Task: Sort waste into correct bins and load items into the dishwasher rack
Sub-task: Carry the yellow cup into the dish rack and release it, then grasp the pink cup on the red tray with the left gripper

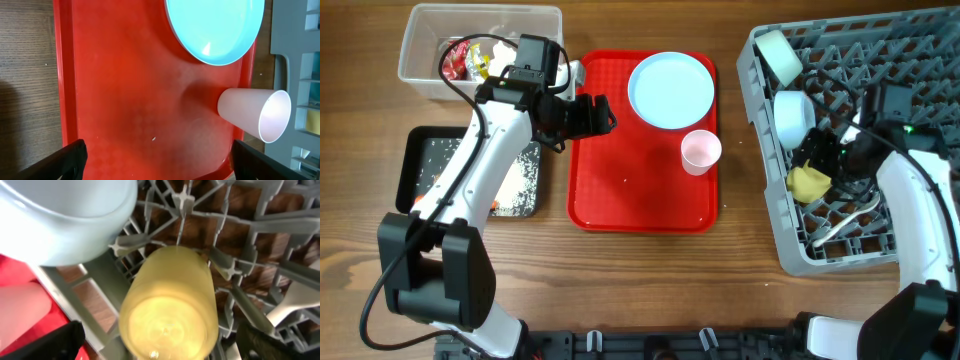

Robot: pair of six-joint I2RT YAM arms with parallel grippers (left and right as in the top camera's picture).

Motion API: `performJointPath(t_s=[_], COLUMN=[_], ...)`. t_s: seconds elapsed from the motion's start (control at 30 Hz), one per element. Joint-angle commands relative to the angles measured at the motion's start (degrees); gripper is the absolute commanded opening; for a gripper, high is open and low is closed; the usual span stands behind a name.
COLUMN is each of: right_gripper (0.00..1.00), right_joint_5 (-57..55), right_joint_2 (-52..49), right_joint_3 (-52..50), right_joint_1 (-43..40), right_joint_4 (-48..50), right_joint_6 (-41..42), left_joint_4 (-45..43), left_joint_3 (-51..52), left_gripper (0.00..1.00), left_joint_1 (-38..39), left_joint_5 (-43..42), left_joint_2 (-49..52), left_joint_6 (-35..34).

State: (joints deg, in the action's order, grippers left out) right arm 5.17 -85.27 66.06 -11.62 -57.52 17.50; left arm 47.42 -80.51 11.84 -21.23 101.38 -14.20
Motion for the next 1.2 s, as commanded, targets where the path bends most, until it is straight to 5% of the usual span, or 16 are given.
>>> performJointPath(t_s=[0.0, 0.23, 0.47, 0.57, 0.87, 1.17], right_gripper=[1.0, 0.99, 1.0, 1.0, 1.0, 1.0], right_joint_5=[1.1, 1.4, 1.4, 1.4, 1.3, 1.3], right_joint_2=[3.0, 9.1, 9.7, 9.7, 9.7, 9.7], right_joint_3=[6.9, 13.1, 13.1, 13.1, 13.1, 13.0], right_joint_1=[0.2, 0.2, 0.2, 0.2, 0.2, 0.2], right_joint_4=[-2.8, -6.5, -8.0, -8.1, -8.1, -7.9], right_joint_6=[-0.5, -0.3, -0.5, -0.9, -1.0, -1.7], left_joint_4=[0.0, -4.6, -11.3, -12.1, -14.0, -7.5], left_joint_3=[0.0, 0.0, 0.0, 0.0, 0.0, -1.4], left_gripper=[0.93, 0.93, 0.89, 0.8, 0.77, 0.76], left_joint_1=[1.1, 11.6, 22.3, 23.5, 23.3, 23.3], left_joint_5=[-2.2, -6.6, 1.5, 4.1, 4.7, 0.6], left_joint_2=[0.7, 1.5, 9.3, 12.5, 14.9, 5.6], left_joint_6=[4.0, 13.1, 13.7, 11.7, 7.5, 4.3])
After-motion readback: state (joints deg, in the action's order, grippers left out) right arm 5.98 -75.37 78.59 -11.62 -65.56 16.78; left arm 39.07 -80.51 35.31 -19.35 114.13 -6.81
